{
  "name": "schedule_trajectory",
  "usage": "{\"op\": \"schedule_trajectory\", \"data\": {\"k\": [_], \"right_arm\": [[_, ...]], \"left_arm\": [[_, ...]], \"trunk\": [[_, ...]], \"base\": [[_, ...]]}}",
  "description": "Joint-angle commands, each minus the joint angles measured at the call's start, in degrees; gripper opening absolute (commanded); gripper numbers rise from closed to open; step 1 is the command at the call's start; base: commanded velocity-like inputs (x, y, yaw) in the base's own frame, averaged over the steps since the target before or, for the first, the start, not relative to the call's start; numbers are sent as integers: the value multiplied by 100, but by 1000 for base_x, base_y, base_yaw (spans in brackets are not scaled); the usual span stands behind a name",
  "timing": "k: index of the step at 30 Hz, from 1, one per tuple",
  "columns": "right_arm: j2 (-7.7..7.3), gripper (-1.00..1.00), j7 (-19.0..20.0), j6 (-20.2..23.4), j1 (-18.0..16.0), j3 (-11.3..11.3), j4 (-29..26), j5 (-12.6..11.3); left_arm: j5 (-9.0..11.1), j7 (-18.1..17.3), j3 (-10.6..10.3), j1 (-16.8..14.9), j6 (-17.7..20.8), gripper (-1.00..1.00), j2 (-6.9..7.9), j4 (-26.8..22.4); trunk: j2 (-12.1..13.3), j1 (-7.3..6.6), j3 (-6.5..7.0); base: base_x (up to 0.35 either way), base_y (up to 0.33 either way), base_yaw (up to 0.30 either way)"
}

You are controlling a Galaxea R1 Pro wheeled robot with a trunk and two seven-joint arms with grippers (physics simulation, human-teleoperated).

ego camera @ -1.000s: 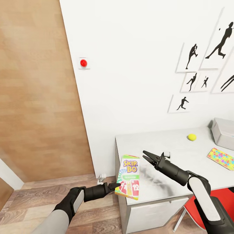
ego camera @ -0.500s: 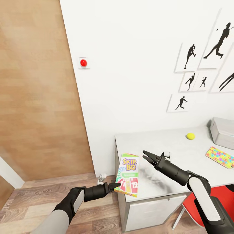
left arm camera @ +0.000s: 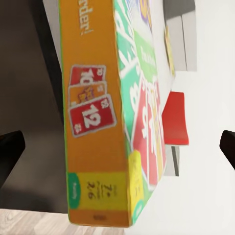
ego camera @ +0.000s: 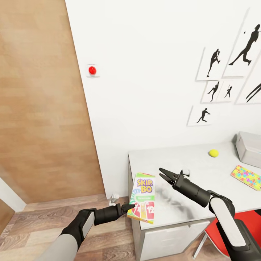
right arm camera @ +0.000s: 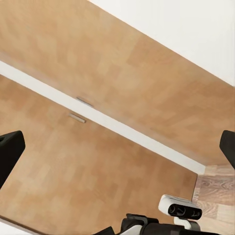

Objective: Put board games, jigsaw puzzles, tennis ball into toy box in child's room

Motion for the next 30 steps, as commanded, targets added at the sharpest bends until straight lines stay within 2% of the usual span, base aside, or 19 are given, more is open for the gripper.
{"op": "schedule_trajectory", "data": {"k": [1, 23, 30], "right_arm": [[0, 100, 8, 23, -4, -6, 0, -9], [0, 100, 6, 2, -4, -6, 0, -9], [0, 100, 6, 2, -4, -6, 0, -9]], "left_arm": [[4, -15, 26, -3, 57, 100, -9, -2], [4, -9, 26, -3, 53, 100, -38, -2], [3, 87, 26, -1, 55, 100, -43, -2]], "trunk": [[-4, 1, -6], [-4, 1, -6], [-4, 1, -6]], "base": [[18, 0, 0], [2, 0, 0], [0, 0, 0]]}}
